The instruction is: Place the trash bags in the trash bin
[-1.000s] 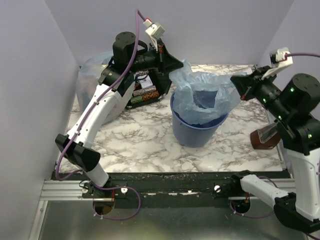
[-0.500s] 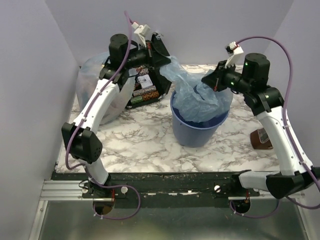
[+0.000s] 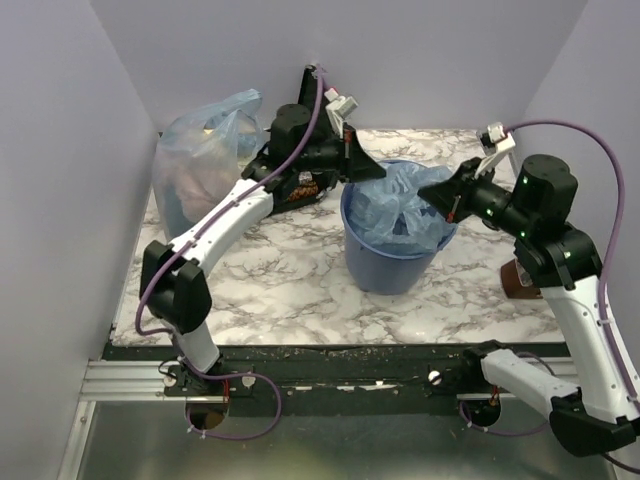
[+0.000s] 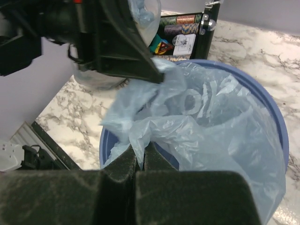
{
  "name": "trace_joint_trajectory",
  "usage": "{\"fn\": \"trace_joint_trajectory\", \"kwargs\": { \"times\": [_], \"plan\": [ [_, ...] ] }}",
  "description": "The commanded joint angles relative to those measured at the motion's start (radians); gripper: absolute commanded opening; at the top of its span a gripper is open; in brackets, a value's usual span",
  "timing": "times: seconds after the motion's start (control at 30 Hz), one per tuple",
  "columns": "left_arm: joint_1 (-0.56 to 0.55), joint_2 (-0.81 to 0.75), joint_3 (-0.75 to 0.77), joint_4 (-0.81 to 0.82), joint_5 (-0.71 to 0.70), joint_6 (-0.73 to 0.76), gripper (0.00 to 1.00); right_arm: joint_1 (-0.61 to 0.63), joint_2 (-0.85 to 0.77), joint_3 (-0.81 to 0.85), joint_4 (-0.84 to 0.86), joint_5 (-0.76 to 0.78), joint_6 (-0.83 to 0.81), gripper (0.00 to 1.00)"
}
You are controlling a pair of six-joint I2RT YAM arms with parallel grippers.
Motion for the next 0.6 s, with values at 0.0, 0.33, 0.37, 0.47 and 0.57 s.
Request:
{"fn": "trace_joint_trajectory", "kwargs": {
  "times": [0.0, 0.33, 0.37, 0.47, 0.57],
  "plan": [
    [-0.015, 0.089, 0.061, 0.037, -0.019, -0.008, 0.0, 0.001, -0.005, -0.065, -0.048, 0.028, -0.004, 0.01],
    [0.037, 0.057, 0.108, -0.037, 0.018, 0.101, 0.0, 0.0, 0.188, -0.004, 0.047, 0.023, 0.021, 0.01],
    [0.056, 0.04, 0.105, -0.029, 0.006, 0.109, 0.0, -0.005, 0.193, 0.027, 0.049, 0.035, -0.001, 0.01],
    [0.125, 0.006, 0.119, -0.027, -0.032, 0.117, 0.0, -0.041, 0.182, 0.102, 0.081, 0.056, -0.059, 0.01],
    [0.182, 0.024, 0.174, -0.107, -0.031, 0.152, 0.0, -0.095, 0.186, 0.148, 0.095, 0.028, -0.105, 0.01]
  ]
}}
